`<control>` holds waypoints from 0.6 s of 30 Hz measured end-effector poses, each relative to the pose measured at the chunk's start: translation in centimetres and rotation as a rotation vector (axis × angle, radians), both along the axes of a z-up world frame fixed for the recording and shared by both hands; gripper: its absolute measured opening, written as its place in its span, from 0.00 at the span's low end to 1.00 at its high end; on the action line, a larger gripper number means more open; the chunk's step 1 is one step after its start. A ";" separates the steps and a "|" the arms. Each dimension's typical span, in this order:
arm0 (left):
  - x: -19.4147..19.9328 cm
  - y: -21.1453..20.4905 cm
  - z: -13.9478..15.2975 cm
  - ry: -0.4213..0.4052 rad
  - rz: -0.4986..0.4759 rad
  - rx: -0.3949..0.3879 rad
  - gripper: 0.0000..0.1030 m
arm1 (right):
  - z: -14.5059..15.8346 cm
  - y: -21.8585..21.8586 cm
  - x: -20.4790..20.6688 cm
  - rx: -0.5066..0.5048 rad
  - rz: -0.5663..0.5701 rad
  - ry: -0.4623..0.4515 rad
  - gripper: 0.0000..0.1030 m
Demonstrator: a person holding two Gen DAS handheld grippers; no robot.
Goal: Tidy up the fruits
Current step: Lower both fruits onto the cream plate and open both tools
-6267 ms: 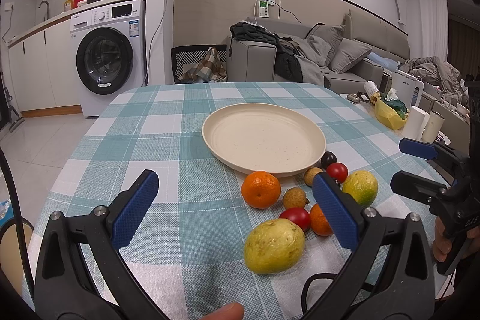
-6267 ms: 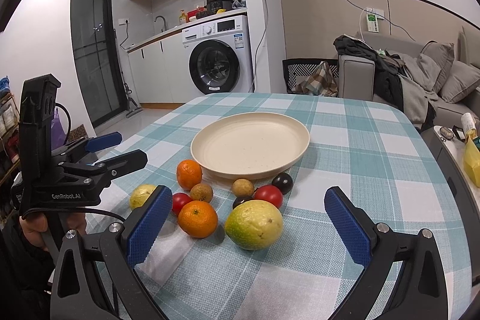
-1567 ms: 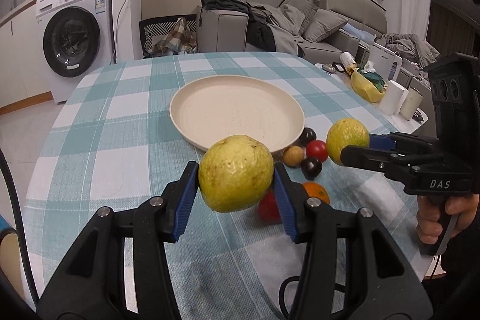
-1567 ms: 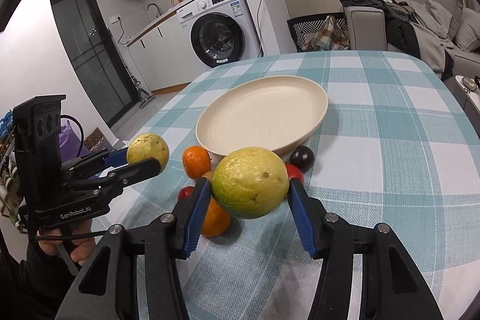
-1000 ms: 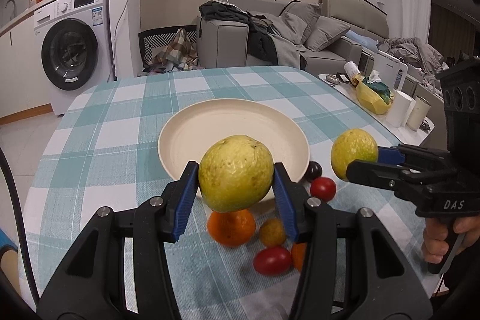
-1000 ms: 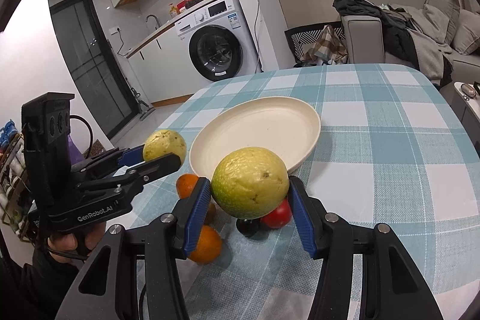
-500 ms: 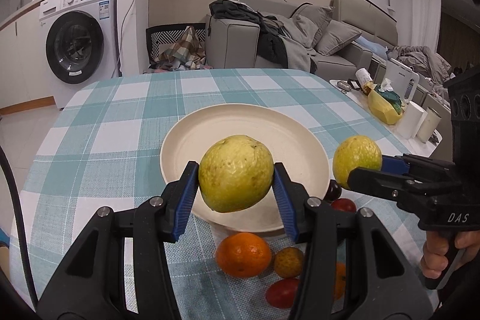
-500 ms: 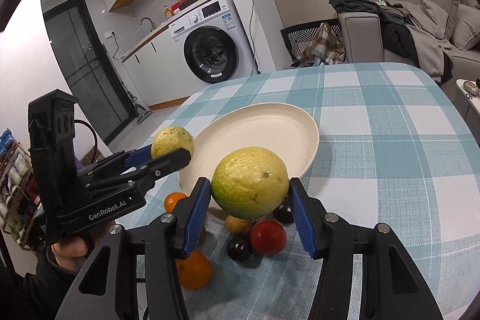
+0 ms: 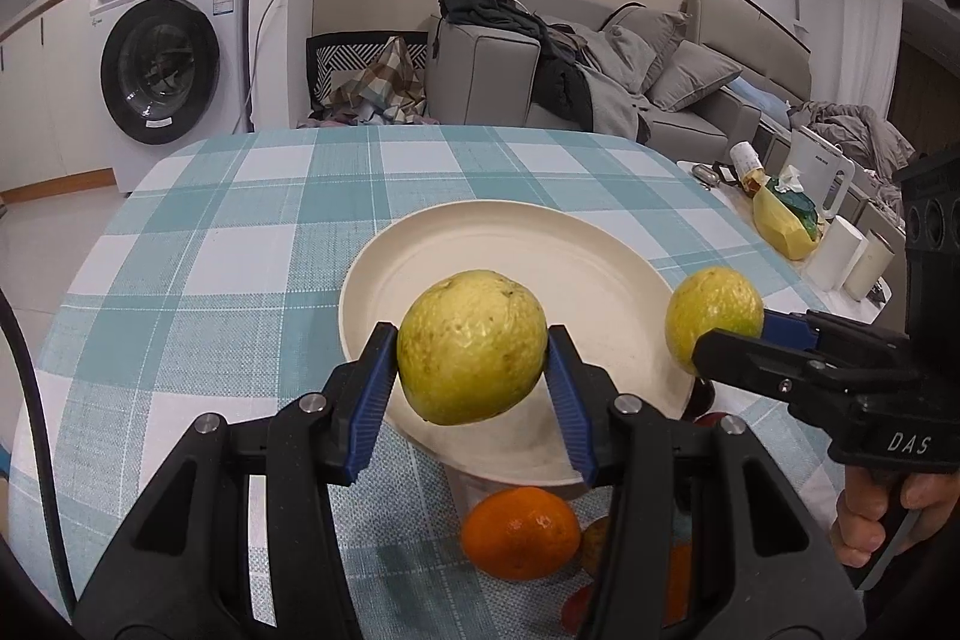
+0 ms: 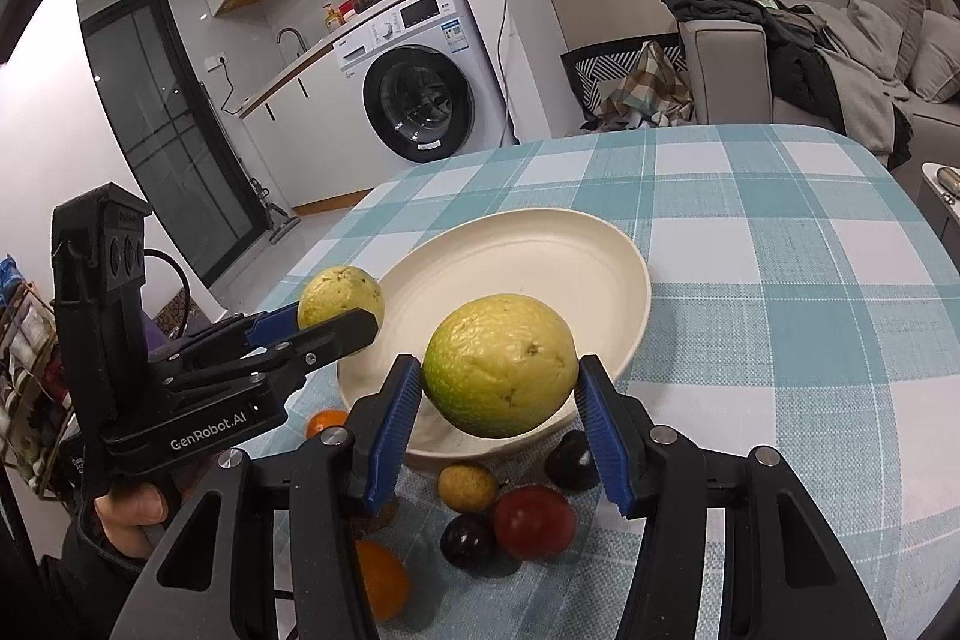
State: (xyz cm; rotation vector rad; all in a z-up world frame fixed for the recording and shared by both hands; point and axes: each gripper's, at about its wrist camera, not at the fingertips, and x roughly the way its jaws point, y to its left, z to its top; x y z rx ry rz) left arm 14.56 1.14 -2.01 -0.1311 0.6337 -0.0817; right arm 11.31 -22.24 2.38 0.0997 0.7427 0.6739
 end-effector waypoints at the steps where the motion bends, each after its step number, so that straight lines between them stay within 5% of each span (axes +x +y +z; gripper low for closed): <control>1: 0.0 0.0 0.0 0.000 0.000 0.001 0.45 | 0.0 0.0 0.1 0.001 0.000 -0.001 0.53; 18: 0.9 -0.7 -0.6 0.026 0.016 0.054 0.45 | -0.5 0.7 1.4 -0.025 0.019 0.026 0.53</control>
